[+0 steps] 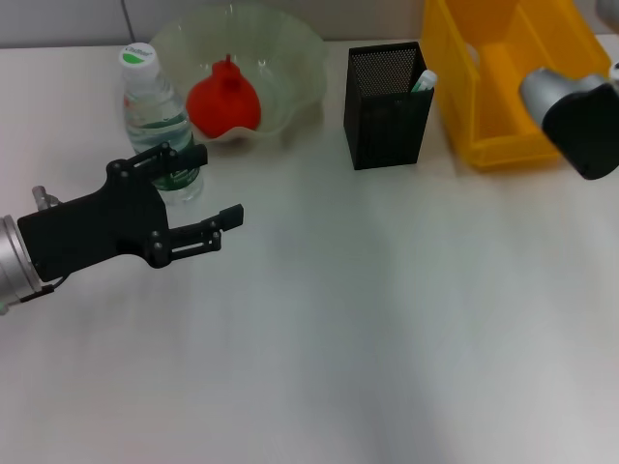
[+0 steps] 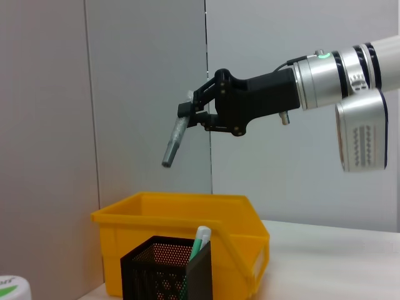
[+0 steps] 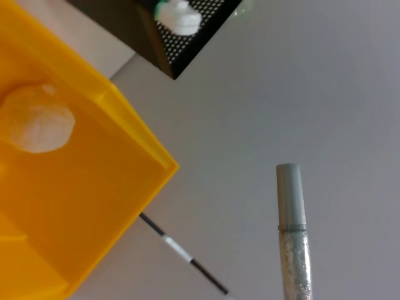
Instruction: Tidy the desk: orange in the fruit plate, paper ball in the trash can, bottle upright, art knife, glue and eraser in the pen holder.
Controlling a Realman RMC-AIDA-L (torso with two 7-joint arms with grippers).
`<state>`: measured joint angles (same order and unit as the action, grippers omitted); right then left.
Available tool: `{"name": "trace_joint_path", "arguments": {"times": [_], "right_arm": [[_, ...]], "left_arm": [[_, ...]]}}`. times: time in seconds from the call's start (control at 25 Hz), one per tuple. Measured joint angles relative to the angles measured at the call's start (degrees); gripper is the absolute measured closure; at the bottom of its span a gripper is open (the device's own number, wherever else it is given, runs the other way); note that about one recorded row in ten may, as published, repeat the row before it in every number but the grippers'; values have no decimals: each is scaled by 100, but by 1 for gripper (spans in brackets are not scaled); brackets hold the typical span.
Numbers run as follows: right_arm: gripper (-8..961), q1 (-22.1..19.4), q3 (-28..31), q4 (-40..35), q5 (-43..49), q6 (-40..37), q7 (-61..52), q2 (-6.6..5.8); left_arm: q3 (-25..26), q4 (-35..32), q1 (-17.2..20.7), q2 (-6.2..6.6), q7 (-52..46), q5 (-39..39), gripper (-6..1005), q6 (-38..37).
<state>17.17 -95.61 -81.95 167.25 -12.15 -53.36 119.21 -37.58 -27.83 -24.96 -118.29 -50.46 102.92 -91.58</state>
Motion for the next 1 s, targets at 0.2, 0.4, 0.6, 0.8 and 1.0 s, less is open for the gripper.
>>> {"name": "trace_joint_path", "arguments": {"times": [0.2,0.4,0.6,0.8,1.0], "right_arm": [[816,34,-327,626,-1,896,863,9],[817,90,-545,1145,0,1579,1641,-4],[817,143,-734,1449,0,1988,2002,-10],[817,100,-1016,1500,0,2033,2073,-12],[818,89,-1181,1695,0,2066,2127,-5]], "left_arm": [[74,145,8,-23,204,-24,162,42],[92,315,16,-16,446,-131,162,65],[93,324,59,-23,498,-152,162,83],[94,323,89,-22,507,-162,162,88],[93,324,143,-20,574,-166,162,88]]}}
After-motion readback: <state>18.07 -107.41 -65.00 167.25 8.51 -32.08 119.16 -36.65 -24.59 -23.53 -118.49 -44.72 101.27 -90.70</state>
